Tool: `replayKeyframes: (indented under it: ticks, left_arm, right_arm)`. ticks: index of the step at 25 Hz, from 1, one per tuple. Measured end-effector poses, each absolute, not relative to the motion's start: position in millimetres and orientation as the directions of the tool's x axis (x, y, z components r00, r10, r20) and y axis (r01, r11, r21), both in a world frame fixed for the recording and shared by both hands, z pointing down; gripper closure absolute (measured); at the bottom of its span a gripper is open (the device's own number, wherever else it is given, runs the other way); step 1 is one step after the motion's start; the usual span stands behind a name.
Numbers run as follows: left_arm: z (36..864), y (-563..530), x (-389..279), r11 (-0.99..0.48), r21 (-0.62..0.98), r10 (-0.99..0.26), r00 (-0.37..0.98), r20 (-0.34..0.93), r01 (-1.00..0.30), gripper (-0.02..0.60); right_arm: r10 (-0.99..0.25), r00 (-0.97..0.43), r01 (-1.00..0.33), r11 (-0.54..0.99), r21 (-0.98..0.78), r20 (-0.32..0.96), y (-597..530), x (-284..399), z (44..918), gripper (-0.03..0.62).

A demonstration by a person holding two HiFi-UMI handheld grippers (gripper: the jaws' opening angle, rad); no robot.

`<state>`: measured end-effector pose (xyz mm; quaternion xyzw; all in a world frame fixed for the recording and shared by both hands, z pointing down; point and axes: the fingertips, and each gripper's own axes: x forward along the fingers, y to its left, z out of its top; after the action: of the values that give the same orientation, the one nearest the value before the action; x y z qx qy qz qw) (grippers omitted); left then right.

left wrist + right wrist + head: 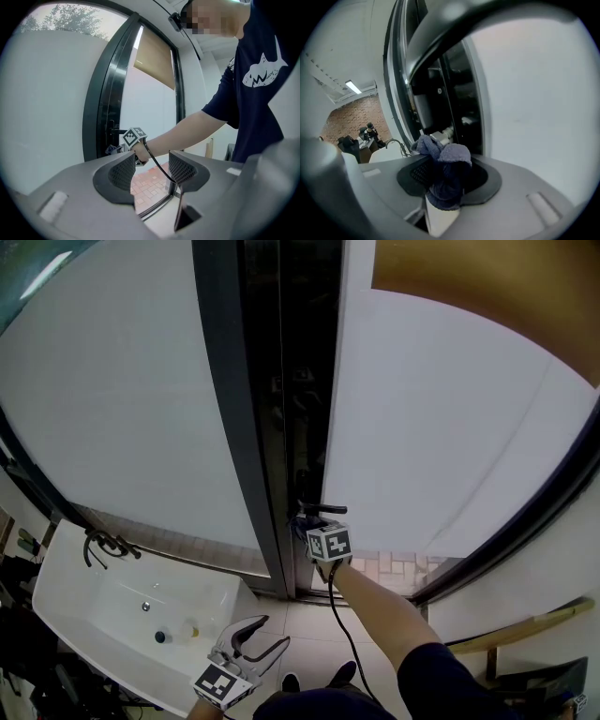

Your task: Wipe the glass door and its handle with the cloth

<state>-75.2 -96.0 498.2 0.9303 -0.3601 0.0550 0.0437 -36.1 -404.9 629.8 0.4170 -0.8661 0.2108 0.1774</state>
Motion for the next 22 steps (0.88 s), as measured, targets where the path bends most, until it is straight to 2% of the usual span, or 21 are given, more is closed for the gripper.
replayKeyframes:
  ticks: [5,13,22]
  left_arm:
    - [494.8,-95.3,-77.8,-0.736,0.043,-0.667,0.734,0.128,-0.676,0.362]
    - [485.2,-93.9,-70.4,-0.767,0.015,-0.636,0.762,0.121,-0.642,0.362]
    - [478.7,-80.9,-59.0,-0.818,-0.008,-0.573,0.814,0.093,-0.575,0.362]
  right_arm:
    - [-0.684,-0.547,-0.826,0.535,-0.176,0.483,-404.0,-9.8,628.6,0.450]
    - [-0.742,-0.527,-0.843,0.518,-0.144,0.414,-381.6,46.9,599.4,0.451]
    - [-0.781,-0.572,-0.819,0.564,-0.109,0.250,-275.4,86.7,535.7,0.451]
